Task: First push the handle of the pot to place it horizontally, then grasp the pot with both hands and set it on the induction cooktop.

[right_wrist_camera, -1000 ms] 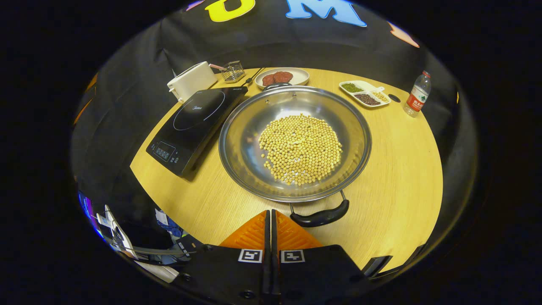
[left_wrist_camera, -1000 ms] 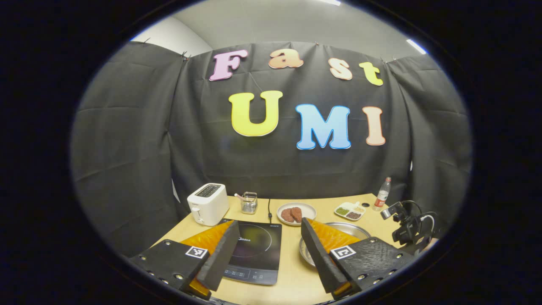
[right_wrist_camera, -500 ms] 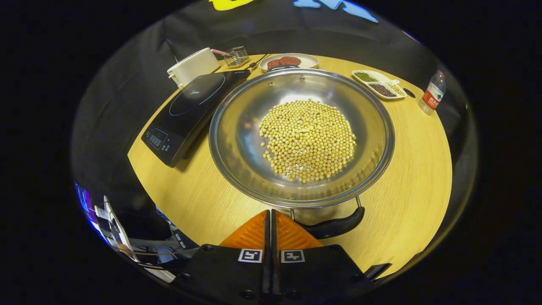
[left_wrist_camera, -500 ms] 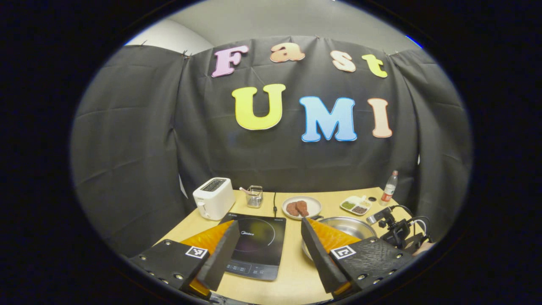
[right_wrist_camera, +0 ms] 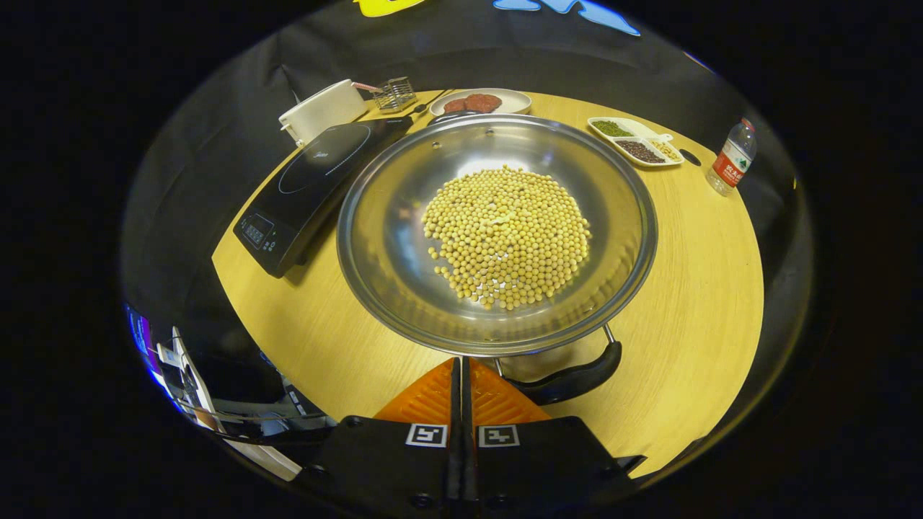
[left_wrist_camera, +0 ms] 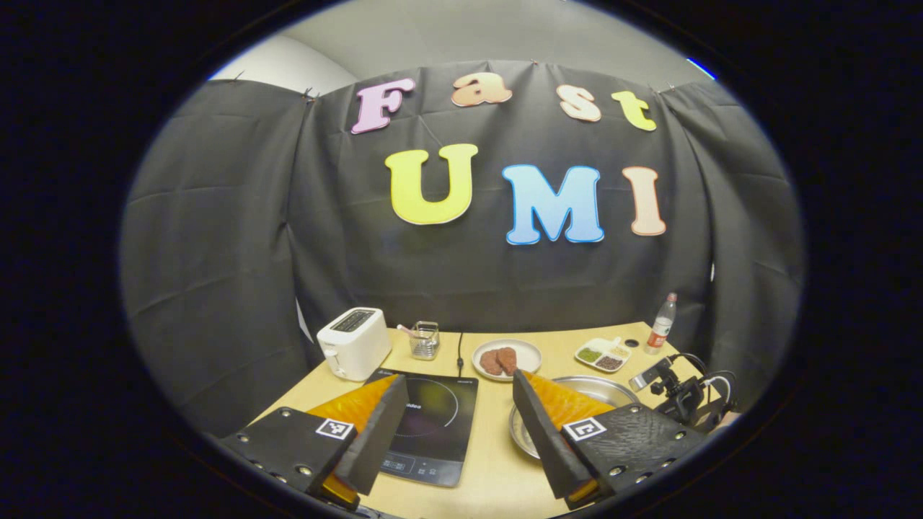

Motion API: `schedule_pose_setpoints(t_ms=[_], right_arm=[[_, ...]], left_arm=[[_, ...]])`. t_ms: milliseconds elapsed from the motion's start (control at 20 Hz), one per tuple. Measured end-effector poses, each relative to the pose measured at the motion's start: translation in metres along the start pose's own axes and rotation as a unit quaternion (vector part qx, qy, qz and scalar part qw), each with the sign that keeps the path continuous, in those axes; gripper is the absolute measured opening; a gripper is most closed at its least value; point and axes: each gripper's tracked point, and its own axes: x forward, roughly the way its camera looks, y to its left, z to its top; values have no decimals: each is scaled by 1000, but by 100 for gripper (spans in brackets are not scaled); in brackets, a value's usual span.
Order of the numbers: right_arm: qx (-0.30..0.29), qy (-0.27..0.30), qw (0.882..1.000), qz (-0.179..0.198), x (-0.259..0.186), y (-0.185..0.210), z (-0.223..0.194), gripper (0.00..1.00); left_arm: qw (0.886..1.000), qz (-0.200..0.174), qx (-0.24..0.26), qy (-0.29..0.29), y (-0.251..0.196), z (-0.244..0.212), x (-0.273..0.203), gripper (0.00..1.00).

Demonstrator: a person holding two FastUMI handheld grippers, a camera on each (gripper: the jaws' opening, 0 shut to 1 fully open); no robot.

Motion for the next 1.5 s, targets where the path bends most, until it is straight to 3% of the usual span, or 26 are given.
schedule_pose_setpoints(t_ms=[550,900,1200,1500], right_arm=[[30,-5,999,-25,-11,-62,8,2],[51,-15,997,-48,-18,-105,17,2],[90,-34,994,-41,-19,-130,28,2],[120,-59,990,-43,-18,-144,38,2]], left_arm=[[1000,-20,-5,2,-49,0,23,90],[1000,-8,-6,13,-74,-5,26,90],[1000,13,-3,20,-92,-10,23,87],[999,23,-18,16,-105,-11,22,90]])
